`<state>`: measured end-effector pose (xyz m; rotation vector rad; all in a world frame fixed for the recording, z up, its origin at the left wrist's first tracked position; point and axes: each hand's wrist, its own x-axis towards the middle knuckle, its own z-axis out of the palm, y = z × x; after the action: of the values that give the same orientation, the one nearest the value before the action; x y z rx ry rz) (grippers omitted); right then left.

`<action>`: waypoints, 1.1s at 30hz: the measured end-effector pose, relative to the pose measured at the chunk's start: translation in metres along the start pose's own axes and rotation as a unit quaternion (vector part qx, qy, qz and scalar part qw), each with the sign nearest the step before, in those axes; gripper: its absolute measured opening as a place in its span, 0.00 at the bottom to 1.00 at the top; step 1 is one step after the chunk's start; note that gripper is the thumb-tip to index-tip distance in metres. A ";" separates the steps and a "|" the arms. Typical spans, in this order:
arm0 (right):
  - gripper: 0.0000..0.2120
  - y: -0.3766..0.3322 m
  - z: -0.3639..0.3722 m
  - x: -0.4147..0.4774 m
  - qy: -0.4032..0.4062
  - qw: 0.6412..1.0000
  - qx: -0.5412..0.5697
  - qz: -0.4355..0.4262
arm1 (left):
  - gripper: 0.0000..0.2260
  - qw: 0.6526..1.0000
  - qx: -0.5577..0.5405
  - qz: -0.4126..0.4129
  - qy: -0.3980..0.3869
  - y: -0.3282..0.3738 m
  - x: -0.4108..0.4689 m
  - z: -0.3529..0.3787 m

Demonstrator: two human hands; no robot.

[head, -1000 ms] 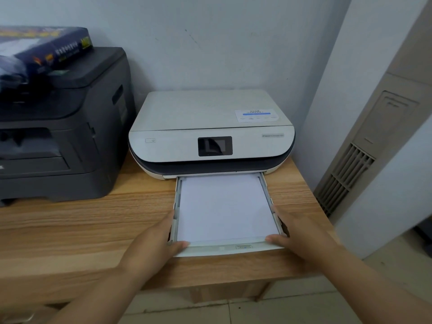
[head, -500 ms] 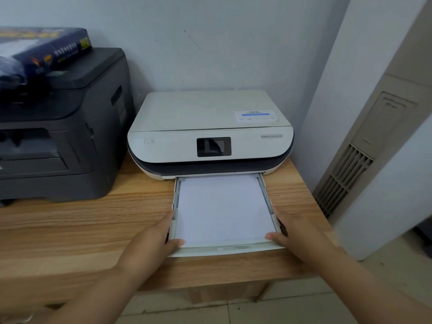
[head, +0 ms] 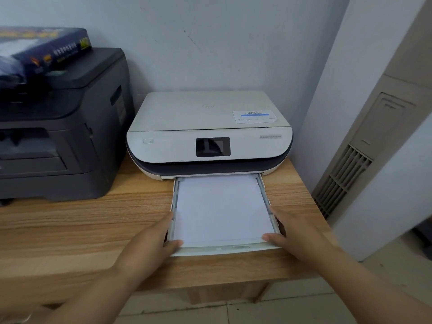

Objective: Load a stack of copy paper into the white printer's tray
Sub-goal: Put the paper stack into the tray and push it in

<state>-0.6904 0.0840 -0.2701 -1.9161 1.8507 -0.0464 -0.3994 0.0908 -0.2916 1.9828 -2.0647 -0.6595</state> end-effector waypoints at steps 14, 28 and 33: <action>0.18 -0.027 -0.004 0.015 0.049 0.924 0.328 0.190 | 0.19 0.947 -0.292 -0.127 0.033 0.003 0.009 0.002; 0.14 -0.033 -0.007 0.019 0.037 0.884 0.401 0.237 | 0.19 0.914 -0.373 -0.159 0.002 -0.003 0.017 -0.004; 0.13 -0.030 -0.010 0.018 0.047 0.890 0.392 0.227 | 0.18 0.913 -0.370 -0.170 -0.005 -0.004 0.020 -0.004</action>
<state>-0.6642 0.0630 -0.2560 -0.9242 1.8830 -0.6378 -0.3952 0.0704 -0.2930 1.8408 -1.1738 -1.2823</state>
